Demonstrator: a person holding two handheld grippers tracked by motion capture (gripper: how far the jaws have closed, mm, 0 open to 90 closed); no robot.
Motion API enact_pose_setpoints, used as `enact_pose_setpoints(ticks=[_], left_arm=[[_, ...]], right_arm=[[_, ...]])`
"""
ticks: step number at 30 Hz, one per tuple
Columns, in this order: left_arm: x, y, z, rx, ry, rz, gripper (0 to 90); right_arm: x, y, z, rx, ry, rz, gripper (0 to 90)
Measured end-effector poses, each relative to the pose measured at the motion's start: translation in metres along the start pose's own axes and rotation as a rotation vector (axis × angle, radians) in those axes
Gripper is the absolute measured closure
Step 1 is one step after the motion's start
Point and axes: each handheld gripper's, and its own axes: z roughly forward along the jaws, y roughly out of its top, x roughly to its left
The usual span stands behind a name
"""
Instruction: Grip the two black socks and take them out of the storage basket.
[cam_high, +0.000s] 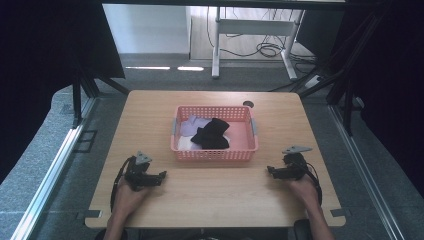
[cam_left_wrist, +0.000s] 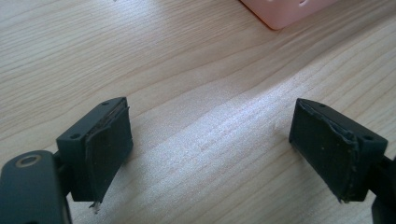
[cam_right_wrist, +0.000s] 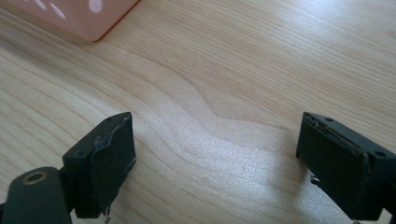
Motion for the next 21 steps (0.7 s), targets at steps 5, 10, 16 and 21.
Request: enact_pose_setpoints(ticks=[5,10,16,21], left_arm=[[0.0001,0.0002,0.0,0.001,-0.001,0.0,12.9],[0.0001,0.0002,0.0001,0.001,0.0,-0.001,12.8],[0.0001,0.0002,0.0001,0.001,0.0,-0.001,12.9],[0.0001,0.0003,0.0001,0.001,-0.001,-0.001,12.9]], right_arm=[[-0.0003,-0.0009,-0.0001,-0.005,0.003,-0.004,10.9],[-0.0003,-0.0008,-0.0001,-0.005,0.003,-0.004,10.8],[-0.0005,0.0002,-0.0004,0.005,0.003,-0.009,11.4],[-0.0001,0.0013,-0.0015,0.016,0.009,-0.011,13.7]])
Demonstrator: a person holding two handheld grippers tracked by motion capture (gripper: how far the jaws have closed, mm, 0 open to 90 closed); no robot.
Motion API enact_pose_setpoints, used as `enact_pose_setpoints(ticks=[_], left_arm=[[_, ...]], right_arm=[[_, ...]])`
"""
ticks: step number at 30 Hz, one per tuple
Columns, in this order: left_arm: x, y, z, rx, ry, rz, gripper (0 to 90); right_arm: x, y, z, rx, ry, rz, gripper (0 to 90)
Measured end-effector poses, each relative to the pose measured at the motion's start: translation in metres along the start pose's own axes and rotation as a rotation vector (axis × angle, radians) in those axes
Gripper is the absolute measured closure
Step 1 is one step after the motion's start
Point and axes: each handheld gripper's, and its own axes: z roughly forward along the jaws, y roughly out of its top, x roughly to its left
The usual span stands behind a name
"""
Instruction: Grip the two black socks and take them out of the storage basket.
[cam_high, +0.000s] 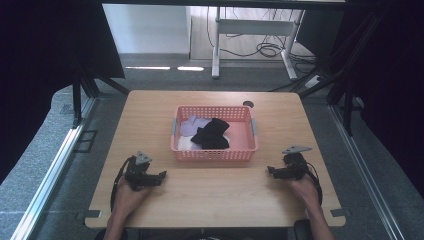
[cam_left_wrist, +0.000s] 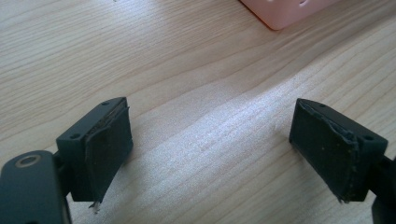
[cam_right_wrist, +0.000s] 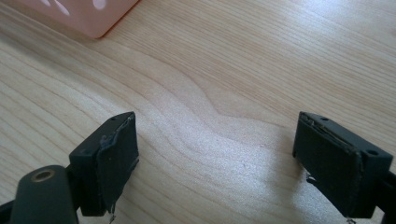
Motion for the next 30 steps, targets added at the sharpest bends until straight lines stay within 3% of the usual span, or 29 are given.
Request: enact_pose_setpoints(ticks=[18,30], left_arm=[[0.0,0.0,0.0,-0.001,-0.001,-0.001,12.9],[0.0,0.0,0.0,-0.003,0.001,-0.002,12.9]], right_arm=[[0.006,0.011,-0.009,0.037,0.033,-0.013,15.6],[0.009,0.034,-0.026,-0.006,0.081,-0.01,17.1]])
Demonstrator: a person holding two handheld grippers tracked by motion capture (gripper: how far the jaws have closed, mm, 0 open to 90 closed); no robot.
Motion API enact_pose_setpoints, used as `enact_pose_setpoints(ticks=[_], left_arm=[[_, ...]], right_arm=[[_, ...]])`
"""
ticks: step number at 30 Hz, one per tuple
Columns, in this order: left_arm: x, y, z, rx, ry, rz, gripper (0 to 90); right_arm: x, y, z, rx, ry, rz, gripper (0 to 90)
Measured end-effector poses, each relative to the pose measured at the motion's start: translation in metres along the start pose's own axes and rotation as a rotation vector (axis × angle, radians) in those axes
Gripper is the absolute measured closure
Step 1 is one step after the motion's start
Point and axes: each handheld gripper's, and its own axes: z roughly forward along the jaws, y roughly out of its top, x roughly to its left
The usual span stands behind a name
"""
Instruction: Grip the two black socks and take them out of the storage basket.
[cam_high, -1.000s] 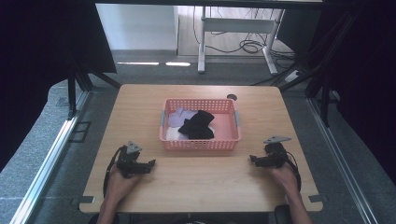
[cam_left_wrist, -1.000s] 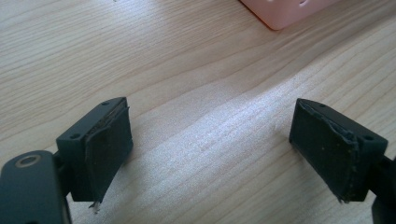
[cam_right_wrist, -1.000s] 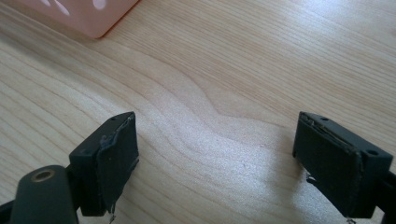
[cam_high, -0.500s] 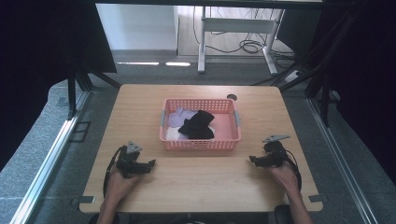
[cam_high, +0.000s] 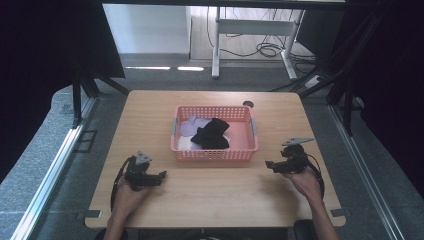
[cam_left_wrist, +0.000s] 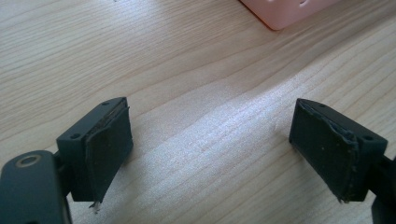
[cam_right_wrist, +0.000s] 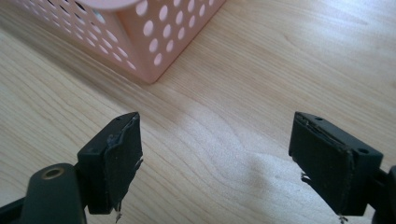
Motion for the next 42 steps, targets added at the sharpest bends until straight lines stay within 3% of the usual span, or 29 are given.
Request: enact_pose_setpoints(ticks=[9,22,28,35,42], left_arm=[[0.0,0.0,0.0,0.0,0.0,0.001,13.0],[0.0,0.0,0.0,0.002,0.0,0.002,12.9],[0.0,0.0,0.0,0.001,0.0,0.002,12.9],[0.0,0.0,0.0,0.005,0.0,0.006,12.9],[0.001,0.0,0.0,0.005,0.0,0.008,12.9]], right_arm=[[0.0,0.018,-0.009,0.016,0.015,-0.022,16.8],[0.001,0.059,-0.023,0.034,0.078,-0.046,14.5],[0.003,0.08,-0.024,0.037,0.089,-0.083,17.6],[0.011,0.105,-0.021,0.042,0.104,-0.135,21.6],[0.022,0.126,-0.003,0.07,0.131,-0.184,24.6]])
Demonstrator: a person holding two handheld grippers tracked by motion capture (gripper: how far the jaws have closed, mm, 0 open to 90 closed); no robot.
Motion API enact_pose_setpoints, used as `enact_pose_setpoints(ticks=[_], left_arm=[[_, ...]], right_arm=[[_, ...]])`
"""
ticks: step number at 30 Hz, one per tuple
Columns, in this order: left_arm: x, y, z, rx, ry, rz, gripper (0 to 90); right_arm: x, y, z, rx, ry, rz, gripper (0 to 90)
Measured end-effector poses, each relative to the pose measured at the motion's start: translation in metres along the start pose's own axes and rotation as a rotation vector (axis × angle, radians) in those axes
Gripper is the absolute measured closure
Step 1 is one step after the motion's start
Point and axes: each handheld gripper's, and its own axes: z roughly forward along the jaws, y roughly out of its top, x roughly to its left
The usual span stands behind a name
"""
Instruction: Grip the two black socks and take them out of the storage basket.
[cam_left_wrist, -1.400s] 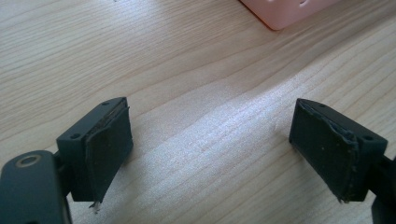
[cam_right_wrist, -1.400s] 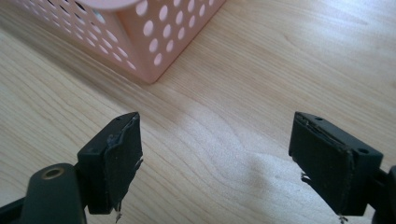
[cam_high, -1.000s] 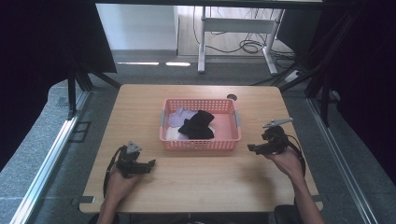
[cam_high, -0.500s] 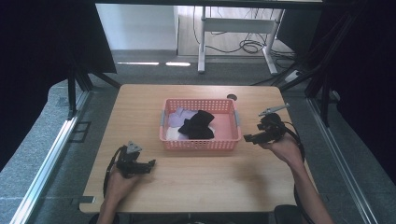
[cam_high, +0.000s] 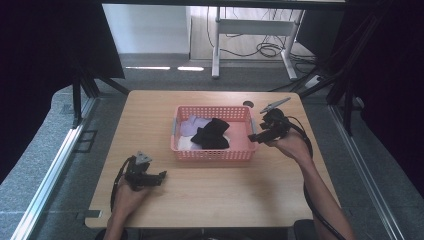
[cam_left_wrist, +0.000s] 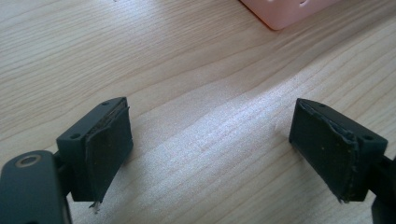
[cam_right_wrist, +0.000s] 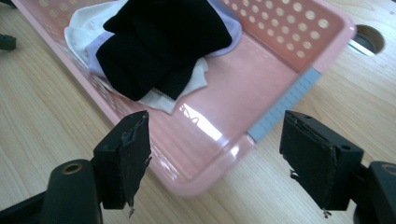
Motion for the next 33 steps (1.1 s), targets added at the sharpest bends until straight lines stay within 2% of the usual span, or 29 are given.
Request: enact_pose_setpoints(ticks=[11,33], left_arm=[[0.0,0.0,0.0,0.0,-0.001,0.0,12.9],[0.001,0.0,0.0,0.0,-0.006,-0.002,12.8]], right_arm=[[0.007,0.032,0.029,0.044,0.014,-0.066,25.6],[0.014,0.074,0.094,0.081,0.059,-0.136,24.6]])
